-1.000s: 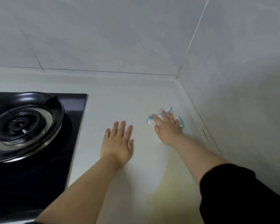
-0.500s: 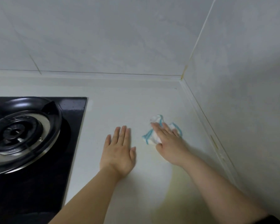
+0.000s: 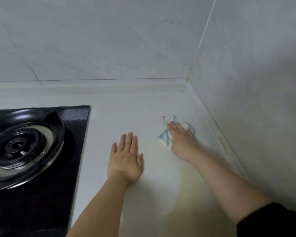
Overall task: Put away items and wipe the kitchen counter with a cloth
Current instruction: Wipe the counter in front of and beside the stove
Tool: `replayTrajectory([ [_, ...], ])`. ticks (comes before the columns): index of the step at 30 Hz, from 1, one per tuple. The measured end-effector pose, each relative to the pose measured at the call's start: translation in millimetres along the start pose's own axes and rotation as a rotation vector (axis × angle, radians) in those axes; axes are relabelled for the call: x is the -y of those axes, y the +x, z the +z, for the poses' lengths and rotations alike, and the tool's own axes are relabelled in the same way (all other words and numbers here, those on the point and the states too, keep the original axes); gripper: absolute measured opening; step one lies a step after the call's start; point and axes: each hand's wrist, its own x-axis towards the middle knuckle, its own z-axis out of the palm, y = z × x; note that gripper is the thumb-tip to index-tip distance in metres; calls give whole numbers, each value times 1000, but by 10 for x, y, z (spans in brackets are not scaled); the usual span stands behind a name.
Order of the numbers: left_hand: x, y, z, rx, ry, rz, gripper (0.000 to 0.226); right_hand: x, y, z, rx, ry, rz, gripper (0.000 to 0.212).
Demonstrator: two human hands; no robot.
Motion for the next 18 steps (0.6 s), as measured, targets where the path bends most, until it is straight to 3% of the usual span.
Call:
replayTrajectory([
  [2, -8, -3, -13, 10, -6, -6, 85, -216, -20, -54, -19, 13, 138, 66],
  [6, -21, 5, -30, 17, -5, -16, 65, 16, 214, -30, -14, 60, 232, 62],
  [10, -14, -4, -28, 14, -3, -9, 63, 365, -140, 113, -111, 59, -35, 57],
  [13, -6, -14, -28, 4, -11, -4, 63, 73, -603, 150, -47, 11, -180, 67],
  [15, -1, -16, -31, 5, -18, -3, 63, -301, -781, 115, -38, 31, -73, 78],
  [18, -11, -27, -26, 7, -21, 0, 63, -499, -833, 74, -4, 108, 133, 57],
])
